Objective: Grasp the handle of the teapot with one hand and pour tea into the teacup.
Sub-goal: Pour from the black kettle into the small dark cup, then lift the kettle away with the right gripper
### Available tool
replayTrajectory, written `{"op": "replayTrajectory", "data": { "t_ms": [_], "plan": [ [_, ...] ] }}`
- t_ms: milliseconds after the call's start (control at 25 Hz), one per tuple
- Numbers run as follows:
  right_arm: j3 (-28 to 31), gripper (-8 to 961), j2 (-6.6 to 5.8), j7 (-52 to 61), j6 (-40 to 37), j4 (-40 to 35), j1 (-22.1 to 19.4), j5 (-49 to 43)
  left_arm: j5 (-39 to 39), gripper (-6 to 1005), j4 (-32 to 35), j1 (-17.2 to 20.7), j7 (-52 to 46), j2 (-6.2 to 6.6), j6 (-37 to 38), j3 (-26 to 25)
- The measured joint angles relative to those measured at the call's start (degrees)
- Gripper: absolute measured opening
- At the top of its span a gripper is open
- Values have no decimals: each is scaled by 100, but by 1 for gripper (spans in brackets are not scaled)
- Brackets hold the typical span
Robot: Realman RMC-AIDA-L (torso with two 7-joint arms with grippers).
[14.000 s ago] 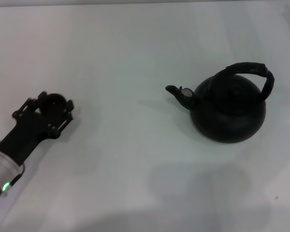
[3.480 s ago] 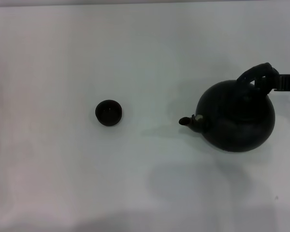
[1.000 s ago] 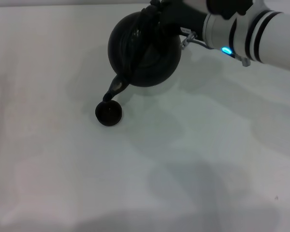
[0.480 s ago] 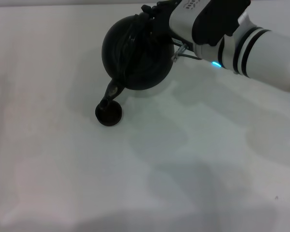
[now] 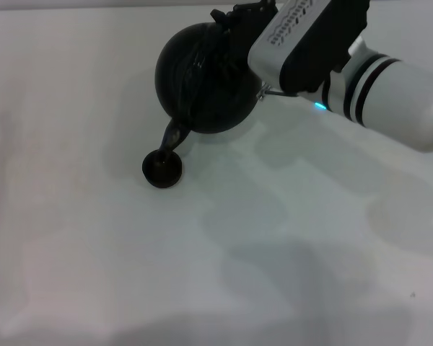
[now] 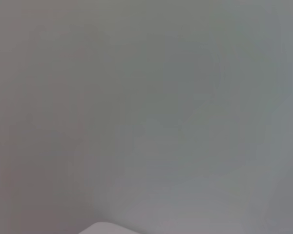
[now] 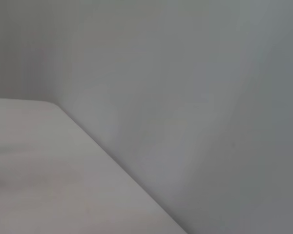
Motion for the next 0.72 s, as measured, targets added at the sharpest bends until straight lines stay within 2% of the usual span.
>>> {"op": "replayTrajectory", "data": {
  "t_ms": [720],
  "plan": [
    [-269,163,-8,-4,850,382,2,-493,0,862,0,-5,0,0,5,0]
  ]
}}
